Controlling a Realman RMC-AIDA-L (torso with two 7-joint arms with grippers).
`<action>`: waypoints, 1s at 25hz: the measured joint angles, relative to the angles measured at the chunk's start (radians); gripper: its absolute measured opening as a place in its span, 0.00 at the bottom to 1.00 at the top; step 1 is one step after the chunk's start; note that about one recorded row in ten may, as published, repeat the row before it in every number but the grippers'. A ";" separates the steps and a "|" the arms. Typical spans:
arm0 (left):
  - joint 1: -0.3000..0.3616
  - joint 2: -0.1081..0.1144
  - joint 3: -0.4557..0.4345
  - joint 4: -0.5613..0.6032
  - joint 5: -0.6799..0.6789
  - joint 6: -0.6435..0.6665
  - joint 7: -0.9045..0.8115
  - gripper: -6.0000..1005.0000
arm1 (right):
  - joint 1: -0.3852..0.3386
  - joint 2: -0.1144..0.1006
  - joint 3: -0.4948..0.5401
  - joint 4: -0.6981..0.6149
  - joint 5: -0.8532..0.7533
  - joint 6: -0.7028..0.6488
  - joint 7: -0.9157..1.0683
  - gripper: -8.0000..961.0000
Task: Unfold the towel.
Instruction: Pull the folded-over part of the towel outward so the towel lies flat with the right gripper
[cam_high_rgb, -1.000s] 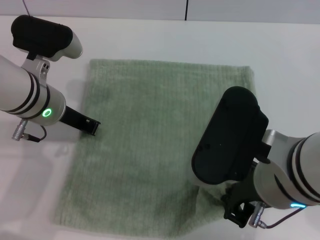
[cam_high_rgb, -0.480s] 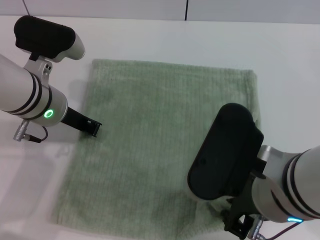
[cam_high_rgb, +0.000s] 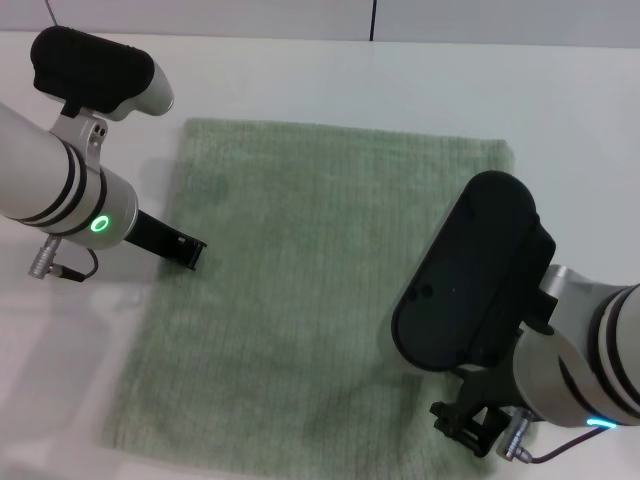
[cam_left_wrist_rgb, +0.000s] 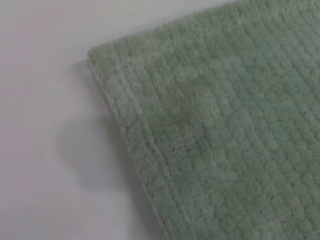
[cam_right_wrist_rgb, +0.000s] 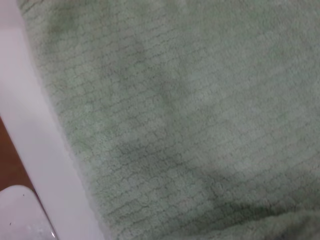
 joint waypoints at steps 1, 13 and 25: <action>0.000 0.000 0.000 0.000 0.000 0.000 0.000 0.01 | -0.001 0.000 0.001 0.000 0.000 0.000 0.001 0.35; -0.007 0.002 0.000 -0.003 0.000 -0.001 0.000 0.01 | 0.030 0.002 0.037 -0.039 -0.007 -0.087 0.005 0.40; -0.009 0.003 -0.001 0.005 0.000 -0.001 0.005 0.01 | 0.068 0.002 0.040 -0.186 0.003 -0.068 -0.007 0.40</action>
